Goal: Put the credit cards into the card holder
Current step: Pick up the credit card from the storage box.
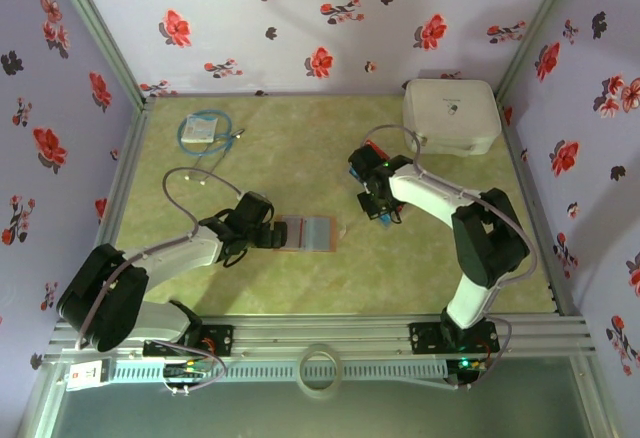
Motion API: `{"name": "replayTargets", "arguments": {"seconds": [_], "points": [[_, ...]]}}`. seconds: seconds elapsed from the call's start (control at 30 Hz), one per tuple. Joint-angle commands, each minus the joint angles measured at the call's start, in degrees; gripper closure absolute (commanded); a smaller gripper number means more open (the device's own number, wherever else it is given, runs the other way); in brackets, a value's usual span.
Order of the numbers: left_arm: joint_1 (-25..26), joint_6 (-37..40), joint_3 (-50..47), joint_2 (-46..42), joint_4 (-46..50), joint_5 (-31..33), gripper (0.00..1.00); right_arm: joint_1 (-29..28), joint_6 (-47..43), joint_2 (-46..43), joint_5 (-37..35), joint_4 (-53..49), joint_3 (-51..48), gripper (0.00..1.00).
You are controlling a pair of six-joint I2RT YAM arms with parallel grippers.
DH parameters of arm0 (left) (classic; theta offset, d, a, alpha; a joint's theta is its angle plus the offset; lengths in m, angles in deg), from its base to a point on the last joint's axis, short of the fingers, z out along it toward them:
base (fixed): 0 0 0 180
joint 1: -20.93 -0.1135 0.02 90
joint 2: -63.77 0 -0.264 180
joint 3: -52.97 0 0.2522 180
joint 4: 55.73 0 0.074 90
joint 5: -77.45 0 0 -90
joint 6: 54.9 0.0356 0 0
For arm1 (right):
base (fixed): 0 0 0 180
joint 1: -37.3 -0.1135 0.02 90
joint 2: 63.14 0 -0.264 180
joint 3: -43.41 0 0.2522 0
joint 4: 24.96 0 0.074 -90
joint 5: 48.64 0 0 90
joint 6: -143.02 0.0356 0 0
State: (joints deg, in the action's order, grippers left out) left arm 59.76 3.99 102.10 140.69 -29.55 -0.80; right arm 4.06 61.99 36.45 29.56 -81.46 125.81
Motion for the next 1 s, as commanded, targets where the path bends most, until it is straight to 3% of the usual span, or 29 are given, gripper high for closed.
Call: {"name": "replayTargets", "arguments": {"seconds": [0.0, 0.2, 0.53, 0.97], "points": [[0.08, -0.06, 0.66, 0.33, -0.78, -0.32, 0.00, 0.45, -0.99, 1.30, 0.72, -1.15, 2.08, 0.89], [0.02, 0.26, 1.09, 0.28, -0.39, -0.32, 0.00, 0.45, -2.07, 0.93, 1.39, -3.44, 4.57, 1.00], [0.32, 0.97, 1.40, 0.32, -1.46, -2.64, 0.00, 0.45, -0.56, -7.28, 6.04, -6.87, 6.97, 1.00], [4.73, -1.87, 2.72, 4.40, -5.22, -3.32, 0.00, 2.21, 13.47, -22.09, 20.37, 9.60, -8.16, 1.00]]}}
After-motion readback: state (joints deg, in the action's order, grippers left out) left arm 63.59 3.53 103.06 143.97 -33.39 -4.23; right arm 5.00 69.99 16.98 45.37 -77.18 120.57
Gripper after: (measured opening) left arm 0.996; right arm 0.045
